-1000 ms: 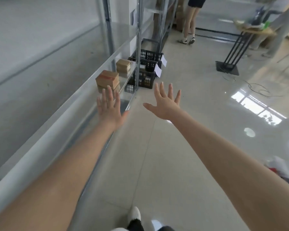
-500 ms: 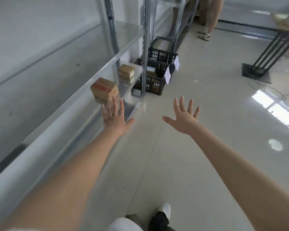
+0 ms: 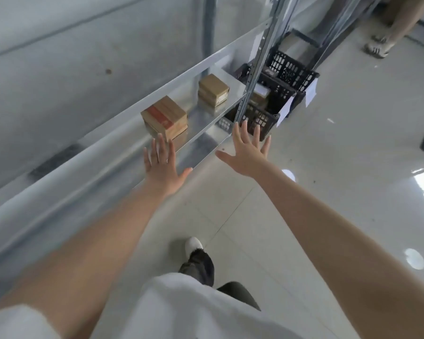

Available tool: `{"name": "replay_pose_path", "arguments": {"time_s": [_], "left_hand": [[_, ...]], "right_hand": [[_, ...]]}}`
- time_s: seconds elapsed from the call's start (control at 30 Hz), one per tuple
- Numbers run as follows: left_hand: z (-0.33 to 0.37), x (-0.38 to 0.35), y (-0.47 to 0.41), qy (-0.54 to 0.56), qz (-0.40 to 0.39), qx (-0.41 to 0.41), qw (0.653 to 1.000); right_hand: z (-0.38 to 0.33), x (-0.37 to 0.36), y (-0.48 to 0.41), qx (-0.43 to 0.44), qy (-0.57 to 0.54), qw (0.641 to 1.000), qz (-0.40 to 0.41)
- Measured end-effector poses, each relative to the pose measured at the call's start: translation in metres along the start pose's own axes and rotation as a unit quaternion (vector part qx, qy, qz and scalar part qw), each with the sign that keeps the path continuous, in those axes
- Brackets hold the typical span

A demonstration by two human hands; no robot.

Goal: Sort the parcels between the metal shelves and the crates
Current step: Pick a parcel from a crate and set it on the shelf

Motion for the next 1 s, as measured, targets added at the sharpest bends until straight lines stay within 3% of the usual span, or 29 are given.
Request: {"name": "replay_pose_path", "arguments": {"time_s": [0.3,0.6,0.77,1.0], "left_hand": [[0.020,0.018,-0.099,0.005,-0.072,0.055,0.996],[0.055,-0.011,-0.117,0.120,-0.193,0.250,0.941],[0.082,-0.025,-0.148,0.160,-0.211,0.301,0.916],[0.062,-0.090,-0.221,0.238,-0.164,0.345,0.893]], "right_hand": [[0.040,0.020,-0.131,-0.001,0.015,0.997,-0.080],[0.067,0.019,-0.238,0.058,-0.004,0.978,-0.199],[0.077,0.010,-0.284,0.085,0.003,0.965,-0.249],[0.042,-0.056,-0.365,0.115,-0.148,0.931,-0.312]]}}
Point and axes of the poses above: each hand's wrist, its own y-axis away from the middle knuckle, its own x-axis out of the back of the hand, z = x × y, the point moved 2 cm from there along -y, towards the middle knuckle, and after that the axes turned 13 degrees about -y, right-handed, at the moved point
